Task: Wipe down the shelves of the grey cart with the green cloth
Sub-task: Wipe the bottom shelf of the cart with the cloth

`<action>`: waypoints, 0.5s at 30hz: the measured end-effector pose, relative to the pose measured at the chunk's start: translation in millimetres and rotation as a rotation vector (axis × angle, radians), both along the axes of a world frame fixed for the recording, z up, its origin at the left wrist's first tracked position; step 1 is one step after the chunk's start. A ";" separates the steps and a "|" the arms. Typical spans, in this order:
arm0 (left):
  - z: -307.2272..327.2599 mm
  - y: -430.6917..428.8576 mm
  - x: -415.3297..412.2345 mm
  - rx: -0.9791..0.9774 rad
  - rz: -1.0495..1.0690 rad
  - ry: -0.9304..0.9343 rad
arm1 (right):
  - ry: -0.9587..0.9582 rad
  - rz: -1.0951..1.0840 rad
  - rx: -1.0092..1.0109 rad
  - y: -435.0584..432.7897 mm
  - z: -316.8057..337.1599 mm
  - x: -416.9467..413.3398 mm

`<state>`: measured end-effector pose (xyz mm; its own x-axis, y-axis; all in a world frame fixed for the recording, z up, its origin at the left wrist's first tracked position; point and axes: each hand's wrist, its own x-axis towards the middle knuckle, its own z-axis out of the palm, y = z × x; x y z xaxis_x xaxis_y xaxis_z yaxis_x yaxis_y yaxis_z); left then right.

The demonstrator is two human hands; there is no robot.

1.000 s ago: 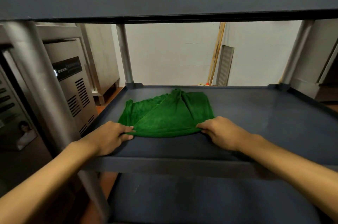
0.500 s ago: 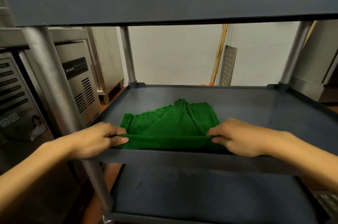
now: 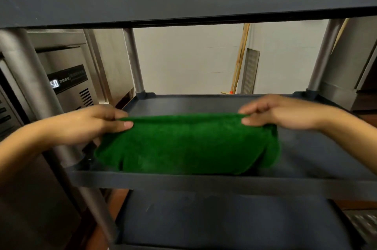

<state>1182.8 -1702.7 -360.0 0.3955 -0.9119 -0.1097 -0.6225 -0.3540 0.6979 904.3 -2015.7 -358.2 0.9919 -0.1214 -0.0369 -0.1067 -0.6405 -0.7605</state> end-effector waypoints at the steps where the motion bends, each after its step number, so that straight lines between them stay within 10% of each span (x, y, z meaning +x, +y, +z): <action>1: 2.4 -13.6 5.5 -0.033 0.033 -0.059 | -0.063 -0.081 -0.094 -10.5 0.1 12.8; 8: -43.4 -108.5 28.8 0.154 0.190 -0.646 | -0.139 -0.306 -0.713 -29.8 -55.5 77.2; 15: -106.4 -82.3 -5.2 -0.053 -0.154 -0.535 | 0.101 0.014 -0.614 -11.6 -118.0 46.0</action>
